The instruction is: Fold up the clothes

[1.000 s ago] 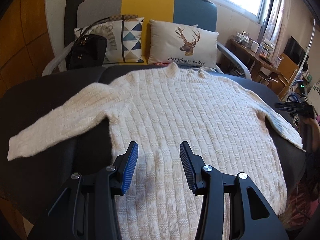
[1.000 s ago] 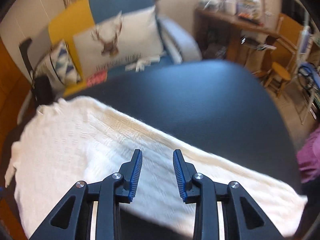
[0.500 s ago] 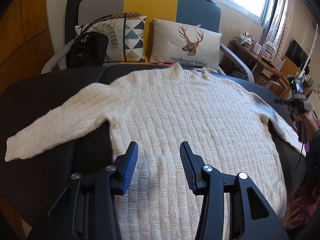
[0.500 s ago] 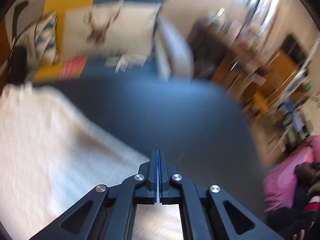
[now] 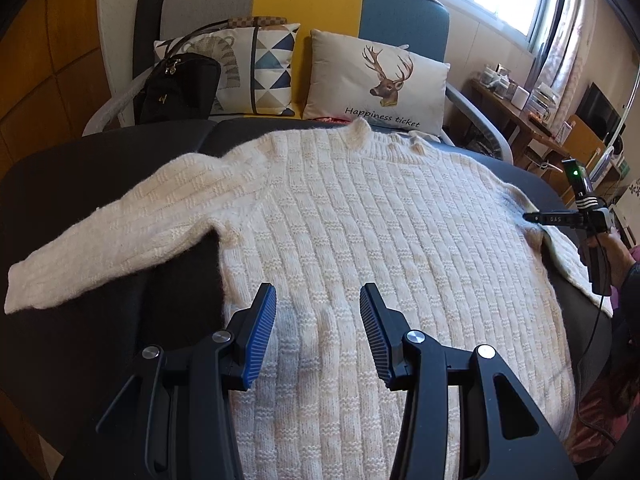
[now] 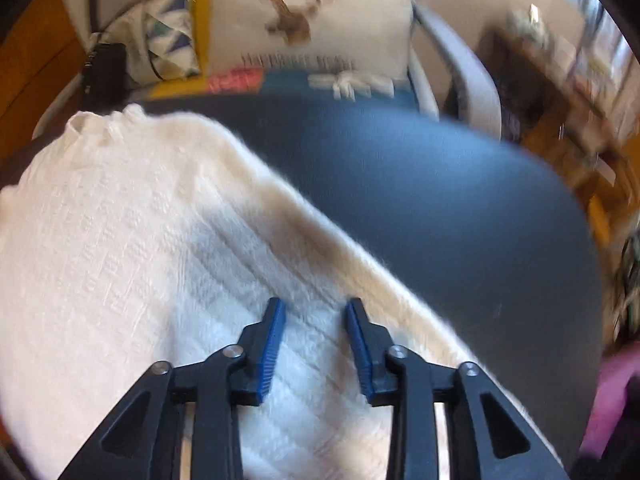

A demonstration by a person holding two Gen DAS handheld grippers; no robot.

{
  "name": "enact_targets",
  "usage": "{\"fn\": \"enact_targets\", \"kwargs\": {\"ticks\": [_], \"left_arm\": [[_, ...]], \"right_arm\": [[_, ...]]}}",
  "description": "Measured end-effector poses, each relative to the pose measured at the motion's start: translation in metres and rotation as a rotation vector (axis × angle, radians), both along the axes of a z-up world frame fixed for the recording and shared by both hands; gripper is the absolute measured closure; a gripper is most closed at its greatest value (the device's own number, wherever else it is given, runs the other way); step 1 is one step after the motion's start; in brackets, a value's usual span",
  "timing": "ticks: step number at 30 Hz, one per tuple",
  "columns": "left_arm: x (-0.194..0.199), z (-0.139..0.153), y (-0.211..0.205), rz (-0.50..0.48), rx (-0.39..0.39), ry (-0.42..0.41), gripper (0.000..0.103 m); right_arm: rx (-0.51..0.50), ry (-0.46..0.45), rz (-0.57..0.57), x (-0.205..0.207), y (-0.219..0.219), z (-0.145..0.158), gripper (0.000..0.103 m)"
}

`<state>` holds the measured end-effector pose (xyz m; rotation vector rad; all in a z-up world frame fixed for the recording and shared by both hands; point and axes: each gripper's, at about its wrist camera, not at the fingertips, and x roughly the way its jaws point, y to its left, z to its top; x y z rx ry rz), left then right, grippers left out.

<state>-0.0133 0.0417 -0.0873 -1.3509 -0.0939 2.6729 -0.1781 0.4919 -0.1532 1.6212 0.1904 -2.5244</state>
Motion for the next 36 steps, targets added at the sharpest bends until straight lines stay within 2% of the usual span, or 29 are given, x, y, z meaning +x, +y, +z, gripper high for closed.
{"fn": "enact_targets", "kwargs": {"ticks": [1, 2, 3, 5, 8, 9, 11, 12, 13, 16, 21, 26, 28, 30, 32, 33, 35, 36], "left_arm": [[-0.001, -0.001, -0.001, 0.001, 0.002, -0.002, 0.056], [-0.001, -0.002, -0.001, 0.004, 0.004, -0.006, 0.056], [-0.002, -0.002, -0.001, 0.007, 0.005, -0.009, 0.056], [-0.004, -0.003, -0.002, 0.007, 0.014, -0.019, 0.056], [-0.005, 0.0, 0.0, -0.001, 0.008, -0.013, 0.056], [-0.005, 0.001, 0.0, -0.001, 0.0, -0.01, 0.056], [-0.005, 0.003, 0.0, 0.0, 0.004, -0.001, 0.056], [-0.005, 0.004, 0.0, -0.001, 0.009, 0.004, 0.056], [-0.004, 0.005, 0.0, -0.001, 0.014, 0.008, 0.056], [-0.003, 0.004, 0.002, -0.006, 0.012, 0.007, 0.056], [-0.004, -0.002, 0.002, -0.008, 0.018, -0.011, 0.056], [-0.004, -0.005, 0.005, -0.012, 0.025, -0.018, 0.056], [-0.005, -0.007, 0.006, -0.014, 0.023, -0.024, 0.056], [-0.005, -0.008, 0.007, -0.018, 0.025, -0.028, 0.056], [-0.005, -0.007, 0.008, -0.017, 0.021, -0.022, 0.056], [-0.006, -0.008, 0.008, -0.015, 0.018, -0.024, 0.056], [-0.009, -0.009, 0.006, -0.012, 0.026, -0.03, 0.056], [-0.01, -0.009, 0.005, -0.008, 0.034, -0.031, 0.056]], "right_arm": [[0.01, -0.006, 0.0, 0.0, -0.001, -0.001, 0.071], [0.023, 0.002, -0.02, -0.002, 0.0, 0.001, 0.079], [0.076, 0.022, -0.041, -0.004, -0.001, 0.003, 0.1], [0.243, 0.083, -0.085, -0.007, -0.002, 0.009, 0.103], [0.358, 0.212, -0.194, -0.012, 0.016, 0.039, 0.103], [0.345, 0.219, -0.238, -0.014, 0.026, 0.043, 0.103], [0.081, 0.162, -0.255, -0.019, 0.047, 0.045, 0.092], [-0.054, 0.119, -0.216, -0.02, 0.049, 0.042, 0.078], [-0.154, 0.084, -0.171, -0.02, 0.048, 0.039, 0.076], [-0.155, 0.034, -0.012, -0.009, 0.019, 0.031, 0.075], [-0.086, -0.055, 0.055, -0.011, -0.012, 0.008, 0.07], [-0.069, -0.041, 0.032, -0.012, -0.015, -0.001, 0.061], [-0.086, -0.009, 0.0, -0.008, -0.02, -0.004, 0.046], [-0.054, 0.016, 0.007, -0.002, -0.028, -0.006, 0.038], [-0.008, 0.018, 0.015, 0.002, -0.035, -0.006, 0.041], [0.006, 0.017, 0.003, 0.001, -0.036, -0.007, 0.049], [0.054, 0.038, -0.009, -0.002, -0.038, -0.006, 0.086], [0.075, 0.045, -0.042, -0.005, -0.034, -0.006, 0.097]]}}
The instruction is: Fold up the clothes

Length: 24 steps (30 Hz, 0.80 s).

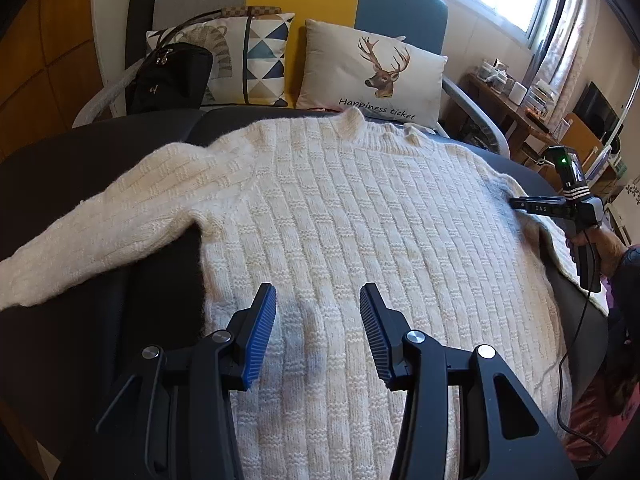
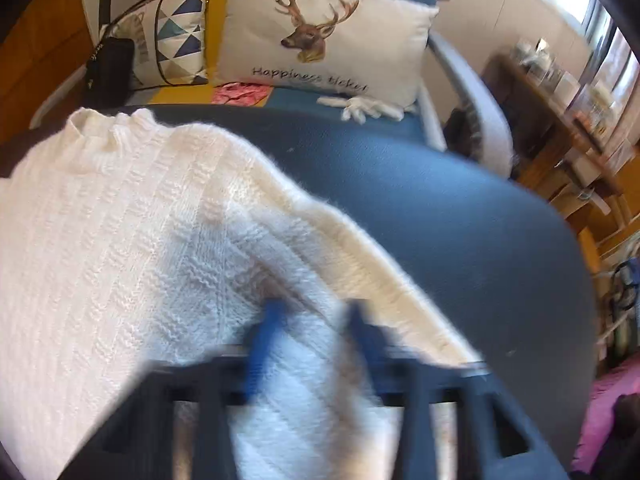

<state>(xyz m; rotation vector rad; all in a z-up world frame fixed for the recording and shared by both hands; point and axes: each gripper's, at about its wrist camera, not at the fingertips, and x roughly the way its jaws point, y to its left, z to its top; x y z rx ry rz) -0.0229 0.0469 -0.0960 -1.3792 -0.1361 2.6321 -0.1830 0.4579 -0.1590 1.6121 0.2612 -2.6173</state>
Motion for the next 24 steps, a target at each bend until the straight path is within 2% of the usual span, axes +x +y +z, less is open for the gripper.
{"fn": "enact_targets", "kwargs": {"ticks": [1, 3, 5, 7, 8, 9, 12, 14, 16, 18, 19, 21, 22, 24], "left_arm": [[-0.001, 0.0, -0.001, 0.002, 0.004, 0.0, 0.056], [-0.002, 0.001, -0.003, 0.004, 0.007, 0.0, 0.056], [-0.003, 0.003, -0.005, 0.004, 0.007, 0.006, 0.056], [-0.003, 0.004, -0.006, 0.005, 0.008, 0.006, 0.056], [-0.003, 0.005, -0.005, 0.002, 0.007, 0.008, 0.056], [-0.002, 0.005, -0.005, -0.001, 0.005, 0.01, 0.056], [-0.002, 0.006, -0.002, -0.002, 0.006, 0.005, 0.056], [0.001, 0.008, 0.001, -0.009, 0.011, 0.008, 0.056], [0.003, 0.01, 0.005, -0.015, -0.003, 0.019, 0.056], [0.006, 0.013, 0.007, -0.023, -0.014, 0.028, 0.056], [0.006, 0.014, 0.007, -0.024, -0.016, 0.029, 0.056], [0.008, 0.015, 0.006, -0.023, -0.005, 0.029, 0.056], [0.009, 0.016, 0.006, -0.022, 0.003, 0.032, 0.056], [0.01, 0.018, 0.005, -0.015, 0.01, 0.036, 0.056]], "right_arm": [[0.025, 0.01, -0.036, -0.002, 0.005, 0.001, 0.103], [0.13, 0.053, -0.135, -0.004, 0.021, 0.004, 0.103], [0.225, 0.036, -0.232, -0.011, 0.045, -0.002, 0.103], [0.158, 0.024, -0.283, -0.009, 0.066, -0.001, 0.099], [0.032, 0.015, -0.287, -0.006, 0.072, 0.003, 0.095], [-0.071, -0.01, -0.282, -0.001, 0.073, 0.006, 0.079], [-0.159, -0.072, -0.232, 0.008, 0.06, 0.012, 0.076], [-0.207, -0.106, -0.17, 0.01, 0.049, 0.01, 0.065], [-0.155, -0.068, -0.136, 0.019, 0.038, 0.018, 0.064], [-0.204, -0.045, -0.129, 0.028, 0.036, 0.024, 0.063], [-0.209, -0.062, -0.121, 0.031, 0.035, 0.022, 0.058], [-0.091, -0.143, -0.09, 0.03, 0.027, 0.003, 0.048], [-0.057, -0.118, -0.061, 0.034, 0.023, -0.002, 0.038], [-0.002, -0.028, -0.01, 0.04, 0.018, -0.003, 0.027]]}}
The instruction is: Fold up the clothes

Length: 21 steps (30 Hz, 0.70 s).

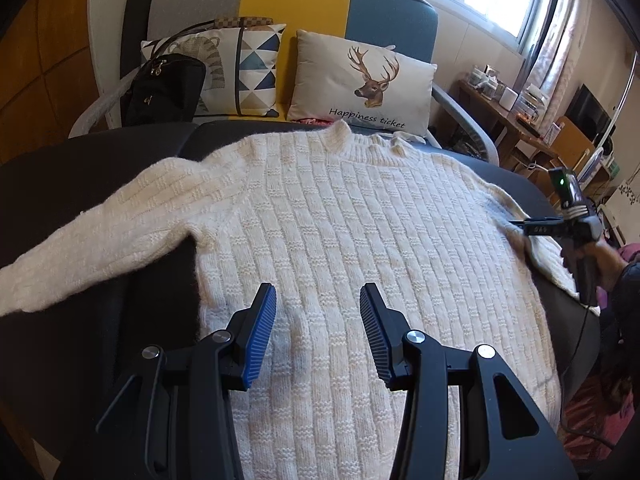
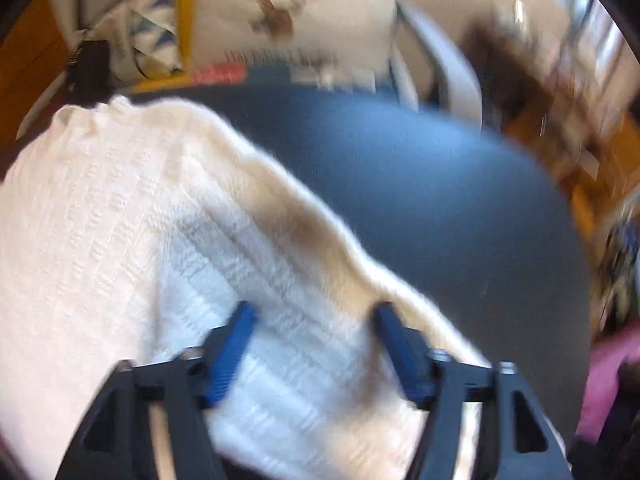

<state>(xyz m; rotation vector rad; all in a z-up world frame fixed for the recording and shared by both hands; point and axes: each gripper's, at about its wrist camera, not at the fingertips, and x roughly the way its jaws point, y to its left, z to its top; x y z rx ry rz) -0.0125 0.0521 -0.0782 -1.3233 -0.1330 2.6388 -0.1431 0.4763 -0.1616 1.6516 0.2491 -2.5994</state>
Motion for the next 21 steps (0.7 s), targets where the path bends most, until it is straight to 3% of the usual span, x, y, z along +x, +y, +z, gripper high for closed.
{"fn": "enact_targets", "kwargs": {"ticks": [2, 3, 4, 5, 8, 13, 15, 16, 18, 19, 21], "left_arm": [[0.002, 0.002, 0.0, 0.001, -0.003, 0.004, 0.056], [0.003, 0.003, 0.001, 0.0, -0.006, 0.006, 0.056], [0.003, 0.004, 0.001, 0.0, -0.008, 0.009, 0.056], [0.003, 0.006, 0.0, -0.001, -0.008, 0.013, 0.056], [0.002, 0.011, -0.002, -0.003, -0.003, 0.027, 0.056], [-0.002, 0.015, -0.007, -0.002, -0.007, 0.045, 0.056], [-0.004, 0.014, -0.008, 0.002, 0.004, 0.042, 0.056], [-0.004, 0.014, -0.008, 0.002, 0.012, 0.037, 0.056], [-0.002, 0.012, -0.007, 0.001, 0.028, 0.027, 0.056], [0.001, 0.013, -0.007, -0.001, 0.025, 0.031, 0.056], [0.007, 0.017, -0.007, -0.005, 0.007, 0.048, 0.056]], "right_arm": [[-0.009, 0.022, -0.025, 0.002, 0.004, 0.002, 0.03], [-0.032, 0.024, -0.057, 0.002, 0.009, 0.004, 0.045], [-0.039, 0.031, -0.082, 0.003, 0.011, 0.007, 0.086], [-0.003, 0.045, -0.085, 0.004, 0.008, 0.011, 0.094], [0.102, 0.056, -0.062, 0.003, -0.001, 0.022, 0.095], [0.222, 0.246, -0.131, 0.004, -0.003, 0.073, 0.094], [0.332, 0.211, -0.185, -0.004, 0.004, 0.058, 0.091], [0.317, 0.153, -0.197, -0.013, 0.009, 0.042, 0.085], [0.26, 0.043, -0.202, -0.025, 0.017, 0.017, 0.084], [0.245, 0.028, -0.213, -0.021, 0.02, 0.014, 0.084], [0.246, 0.122, -0.244, -0.001, 0.02, 0.033, 0.081]]}}
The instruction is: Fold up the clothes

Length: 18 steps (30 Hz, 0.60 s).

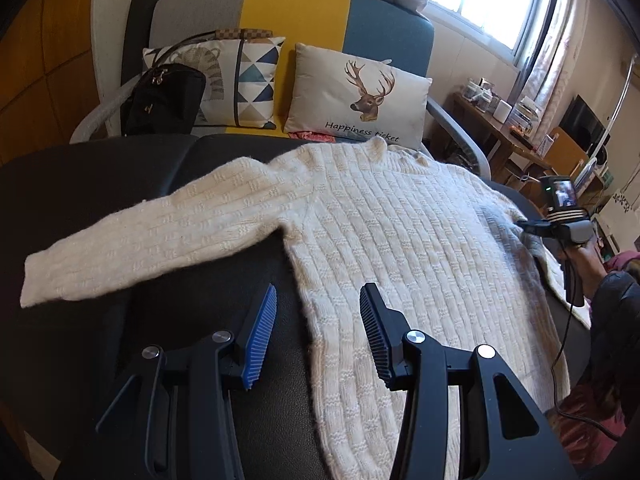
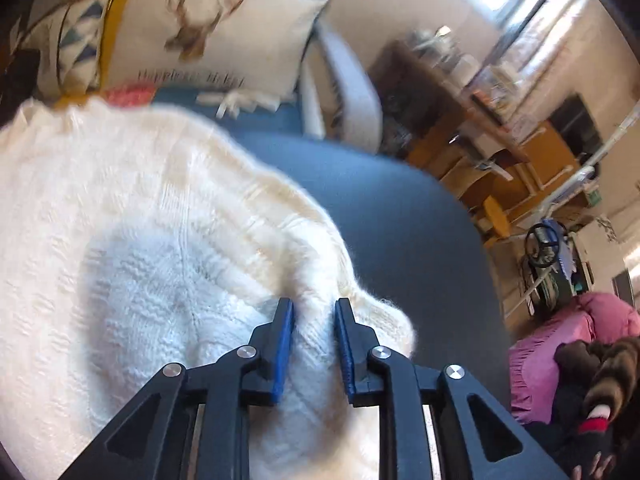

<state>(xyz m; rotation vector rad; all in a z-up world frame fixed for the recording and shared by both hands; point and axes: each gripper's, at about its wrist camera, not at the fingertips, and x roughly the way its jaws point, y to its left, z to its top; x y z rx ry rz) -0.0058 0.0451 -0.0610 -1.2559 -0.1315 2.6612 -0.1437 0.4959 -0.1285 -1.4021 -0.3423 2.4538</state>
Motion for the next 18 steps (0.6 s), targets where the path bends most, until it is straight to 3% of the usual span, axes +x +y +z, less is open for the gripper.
{"fn": "enact_targets", "kwargs": {"ticks": [3, 7, 10, 13, 18], "left_arm": [[0.009, 0.005, -0.007, 0.008, -0.007, 0.019, 0.056], [0.026, 0.007, -0.022, 0.044, 0.036, 0.016, 0.056], [0.041, 0.003, -0.034, 0.071, 0.039, 0.005, 0.056], [0.058, -0.002, -0.049, 0.095, 0.046, -0.007, 0.056], [0.078, -0.01, -0.073, 0.134, 0.076, -0.032, 0.056]], "right_arm": [[-0.001, 0.065, 0.118, 0.026, -0.029, 0.026, 0.081], [-0.225, 0.016, 0.464, 0.1, -0.107, 0.05, 0.08], [-0.324, -0.039, 0.687, 0.164, -0.177, 0.056, 0.08], [-0.44, -0.108, 0.812, 0.206, -0.239, 0.043, 0.079], [-0.365, -0.255, 0.943, 0.248, -0.317, -0.002, 0.079]]}}
